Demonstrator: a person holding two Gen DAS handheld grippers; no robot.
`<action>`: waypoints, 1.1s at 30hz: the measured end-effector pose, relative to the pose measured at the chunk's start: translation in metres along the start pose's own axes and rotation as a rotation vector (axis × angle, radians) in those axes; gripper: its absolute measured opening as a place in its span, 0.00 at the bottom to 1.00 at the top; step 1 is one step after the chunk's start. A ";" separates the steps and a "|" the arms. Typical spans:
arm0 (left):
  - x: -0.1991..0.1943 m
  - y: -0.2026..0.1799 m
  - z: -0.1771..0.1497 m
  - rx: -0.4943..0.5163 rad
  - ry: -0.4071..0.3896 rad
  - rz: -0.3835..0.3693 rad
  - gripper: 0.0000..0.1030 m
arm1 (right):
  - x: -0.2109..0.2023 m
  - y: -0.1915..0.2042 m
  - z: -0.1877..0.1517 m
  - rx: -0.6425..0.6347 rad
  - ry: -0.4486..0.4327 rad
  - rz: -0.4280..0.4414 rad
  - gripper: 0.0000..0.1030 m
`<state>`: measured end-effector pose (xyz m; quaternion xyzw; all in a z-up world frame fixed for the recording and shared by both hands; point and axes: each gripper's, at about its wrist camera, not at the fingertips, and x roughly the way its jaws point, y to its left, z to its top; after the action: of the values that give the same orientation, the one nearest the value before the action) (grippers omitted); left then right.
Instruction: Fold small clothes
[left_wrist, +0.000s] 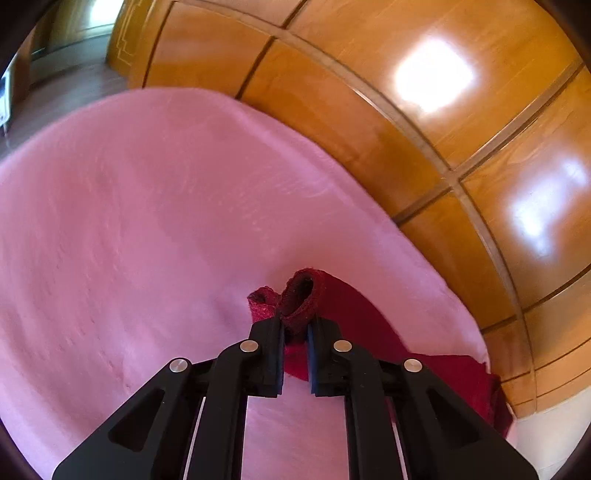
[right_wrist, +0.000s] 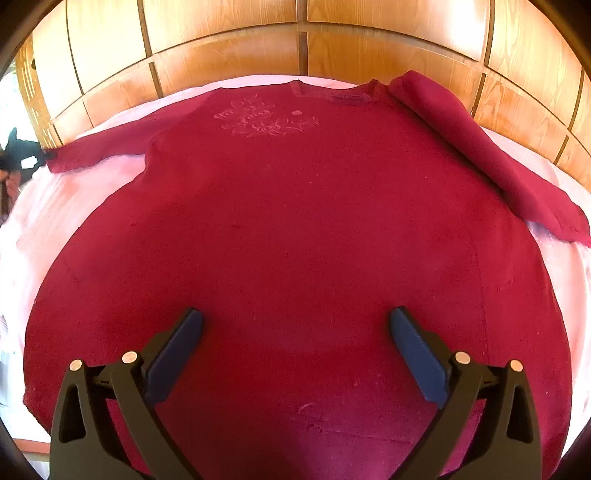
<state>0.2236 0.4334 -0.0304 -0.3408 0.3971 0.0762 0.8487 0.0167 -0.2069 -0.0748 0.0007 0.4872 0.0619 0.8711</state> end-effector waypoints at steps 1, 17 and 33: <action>-0.005 -0.005 0.008 -0.023 0.020 -0.009 0.08 | 0.000 0.000 0.000 -0.001 0.001 -0.001 0.98; -0.001 0.060 -0.006 -0.273 -0.054 0.119 0.73 | 0.001 0.001 -0.003 -0.003 -0.045 -0.012 0.98; -0.003 -0.001 -0.017 -0.055 -0.168 0.252 0.05 | -0.001 0.000 -0.003 -0.009 -0.059 -0.021 0.98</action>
<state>0.2114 0.4221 -0.0348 -0.3036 0.3621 0.2213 0.8531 0.0139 -0.2070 -0.0755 -0.0064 0.4611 0.0547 0.8856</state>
